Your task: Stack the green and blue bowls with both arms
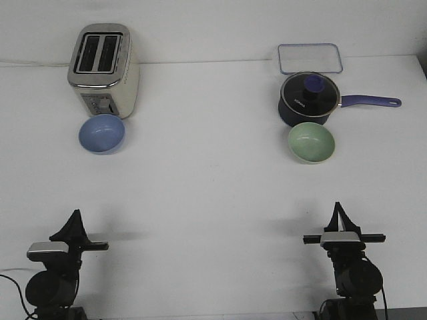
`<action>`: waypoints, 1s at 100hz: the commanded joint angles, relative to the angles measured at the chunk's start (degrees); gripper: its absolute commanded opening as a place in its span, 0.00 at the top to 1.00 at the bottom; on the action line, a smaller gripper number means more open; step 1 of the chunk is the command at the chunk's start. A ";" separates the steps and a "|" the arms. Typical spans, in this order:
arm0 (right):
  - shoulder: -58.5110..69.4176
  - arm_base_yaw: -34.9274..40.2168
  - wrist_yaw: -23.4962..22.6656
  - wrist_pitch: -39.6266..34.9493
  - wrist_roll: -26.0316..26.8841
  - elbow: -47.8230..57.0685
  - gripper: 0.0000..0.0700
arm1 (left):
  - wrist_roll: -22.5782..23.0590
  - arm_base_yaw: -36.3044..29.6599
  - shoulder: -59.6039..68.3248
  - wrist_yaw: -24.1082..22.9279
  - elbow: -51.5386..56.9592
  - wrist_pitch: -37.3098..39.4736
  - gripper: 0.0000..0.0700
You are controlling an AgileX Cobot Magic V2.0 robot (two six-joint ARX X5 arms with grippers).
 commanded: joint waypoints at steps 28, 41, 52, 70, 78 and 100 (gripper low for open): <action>-0.07 0.00 0.04 0.87 -0.24 -0.11 1.00 | 0.26 -0.04 -0.11 -0.11 -1.11 0.52 0.98; -0.07 0.00 0.04 0.87 -0.24 -0.11 1.00 | 0.26 -0.04 -0.11 -0.13 -1.11 0.52 0.98; -0.07 0.00 0.04 0.87 -0.24 -0.11 1.00 | 0.26 -0.04 -0.11 -0.11 -1.11 0.52 0.98; -0.07 0.00 0.04 0.90 -0.11 -0.11 1.00 | 0.26 -0.04 -0.11 -0.11 -1.11 0.52 0.98; -0.07 0.02 -0.24 1.40 0.92 -0.11 1.00 | 0.26 -0.04 -0.11 -0.11 -1.11 0.50 0.98; -0.07 0.04 -2.16 2.23 16.59 -0.11 1.00 | 0.26 -0.04 -0.11 -0.11 -1.11 0.50 0.98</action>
